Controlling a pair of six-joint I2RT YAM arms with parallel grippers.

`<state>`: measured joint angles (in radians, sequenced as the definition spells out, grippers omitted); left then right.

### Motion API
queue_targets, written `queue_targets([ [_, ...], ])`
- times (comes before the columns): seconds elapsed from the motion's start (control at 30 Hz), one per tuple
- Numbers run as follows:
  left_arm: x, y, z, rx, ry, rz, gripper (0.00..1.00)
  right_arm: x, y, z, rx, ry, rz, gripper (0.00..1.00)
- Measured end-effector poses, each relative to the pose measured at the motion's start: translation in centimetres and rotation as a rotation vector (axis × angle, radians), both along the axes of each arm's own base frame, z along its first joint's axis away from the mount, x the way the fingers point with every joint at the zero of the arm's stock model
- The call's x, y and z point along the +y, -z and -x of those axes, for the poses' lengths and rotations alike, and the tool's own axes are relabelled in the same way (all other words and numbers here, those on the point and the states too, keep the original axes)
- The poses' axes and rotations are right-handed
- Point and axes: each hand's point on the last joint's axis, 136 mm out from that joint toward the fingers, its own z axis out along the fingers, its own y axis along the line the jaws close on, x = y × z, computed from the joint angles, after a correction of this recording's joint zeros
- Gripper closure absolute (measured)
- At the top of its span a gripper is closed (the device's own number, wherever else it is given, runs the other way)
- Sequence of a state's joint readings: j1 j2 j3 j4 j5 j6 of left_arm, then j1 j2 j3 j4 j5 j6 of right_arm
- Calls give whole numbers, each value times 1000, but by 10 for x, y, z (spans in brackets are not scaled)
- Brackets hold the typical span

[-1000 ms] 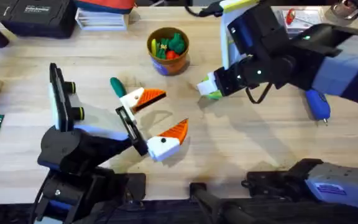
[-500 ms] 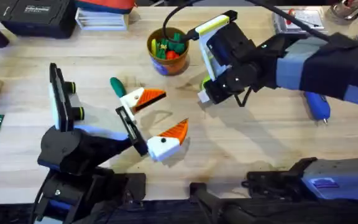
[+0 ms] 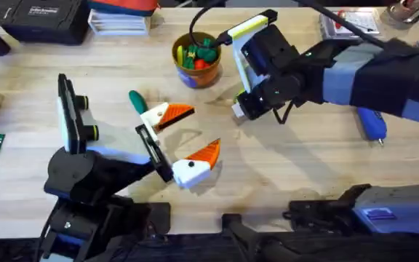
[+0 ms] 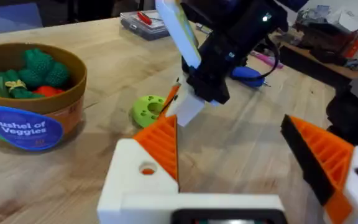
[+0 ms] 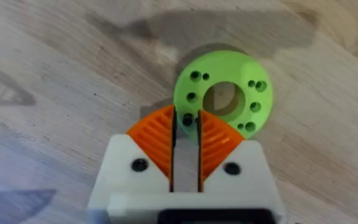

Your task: Pick up the gripper from the table and insert it into the empty holder that is missing its gripper. Then pick up a screw, insert it into the mounting hole, and use the screwdriver to tighten it. Finally, clean up the table by picking up the vegetable and placing it into the bucket.

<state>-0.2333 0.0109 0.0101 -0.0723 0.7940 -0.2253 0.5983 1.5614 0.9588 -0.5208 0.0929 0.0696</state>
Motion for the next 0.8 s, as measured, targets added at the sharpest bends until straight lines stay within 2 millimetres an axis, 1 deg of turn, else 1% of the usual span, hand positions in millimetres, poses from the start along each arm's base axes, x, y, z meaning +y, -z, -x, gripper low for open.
queue_targets([
  [0.13,0,0,0,0,0,0,14,0,2,-1,3,2,8,815],
  [0.23,0,0,0,0,0,0,14,-2,2,-4,-10,4,16,982],
  [0.43,0,0,0,0,0,0,15,-9,-1,-6,-21,18,62,996],
  [0.5,0,0,0,0,0,0,16,-10,-4,-6,-19,20,72,996],
  [0.6,0,0,0,0,0,0,14,-9,-17,-9,-23,22,75,996],
  [0.7,0,0,0,0,0,0,14,-6,-38,-14,-45,23,60,996],
  [0.8,0,0,0,0,0,0,14,-4,-65,-17,-70,24,41,996],
])
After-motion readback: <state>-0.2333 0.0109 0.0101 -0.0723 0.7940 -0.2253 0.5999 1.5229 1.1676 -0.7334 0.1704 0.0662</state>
